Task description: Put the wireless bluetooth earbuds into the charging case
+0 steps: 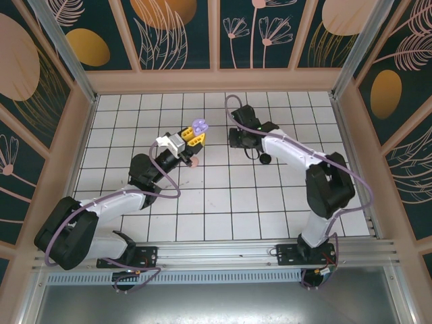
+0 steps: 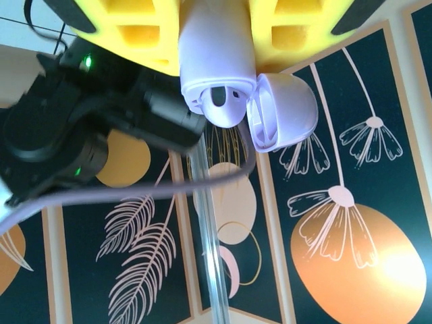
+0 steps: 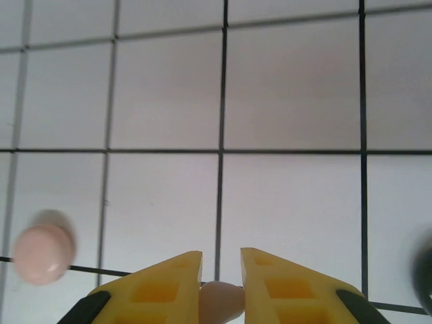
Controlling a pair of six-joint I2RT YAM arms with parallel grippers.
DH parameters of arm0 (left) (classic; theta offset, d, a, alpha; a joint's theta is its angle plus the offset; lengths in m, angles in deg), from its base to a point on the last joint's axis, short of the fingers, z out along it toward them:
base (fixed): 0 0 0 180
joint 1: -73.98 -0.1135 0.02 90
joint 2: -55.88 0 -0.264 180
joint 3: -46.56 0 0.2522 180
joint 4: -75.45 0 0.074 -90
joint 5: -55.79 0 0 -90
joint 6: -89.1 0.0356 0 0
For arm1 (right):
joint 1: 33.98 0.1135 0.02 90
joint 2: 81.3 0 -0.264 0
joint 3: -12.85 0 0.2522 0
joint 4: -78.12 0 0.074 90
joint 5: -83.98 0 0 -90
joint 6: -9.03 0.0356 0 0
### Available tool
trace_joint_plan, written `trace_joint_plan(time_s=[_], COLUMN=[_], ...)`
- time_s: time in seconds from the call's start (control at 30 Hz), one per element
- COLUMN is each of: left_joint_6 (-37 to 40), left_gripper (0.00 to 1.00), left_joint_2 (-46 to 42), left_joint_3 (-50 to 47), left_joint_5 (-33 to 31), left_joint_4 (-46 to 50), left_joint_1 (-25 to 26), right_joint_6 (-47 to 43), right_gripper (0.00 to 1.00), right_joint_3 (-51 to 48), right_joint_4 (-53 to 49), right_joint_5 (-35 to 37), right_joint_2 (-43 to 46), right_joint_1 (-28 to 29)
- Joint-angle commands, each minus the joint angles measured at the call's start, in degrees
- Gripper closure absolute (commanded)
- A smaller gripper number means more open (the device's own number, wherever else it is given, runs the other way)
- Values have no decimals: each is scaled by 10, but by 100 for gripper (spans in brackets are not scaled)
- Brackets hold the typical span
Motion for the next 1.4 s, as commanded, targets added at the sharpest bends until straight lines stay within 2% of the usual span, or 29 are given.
trace_joint_plan(time_s=[0.0, 0.43, 0.7, 1.0, 1.37], left_joint_6=[15, 29, 12, -2, -7], left_gripper=[100, 100, 100, 100, 100], left_joint_2=[-9, 12, 41, 65, 66], left_joint_3=[19, 21, 37, 54, 62], left_joint_5=[26, 48, 47, 46, 51], left_joint_4=[-6, -15, -31, -48, -49], left_joint_1=[3, 3, 3, 3, 3], right_joint_6=[-9, -40, -50, -60, -55], right_gripper=[80, 80, 80, 80, 80], right_joint_3=[40, 144, 173, 150, 101], right_joint_4=[-20, -43, -37, 10, 60], right_joint_5=[0, -16, 12, 46, 58], right_joint_2=[43, 131, 166, 203, 208], right_joint_1=[-3, 14, 69, 139, 167])
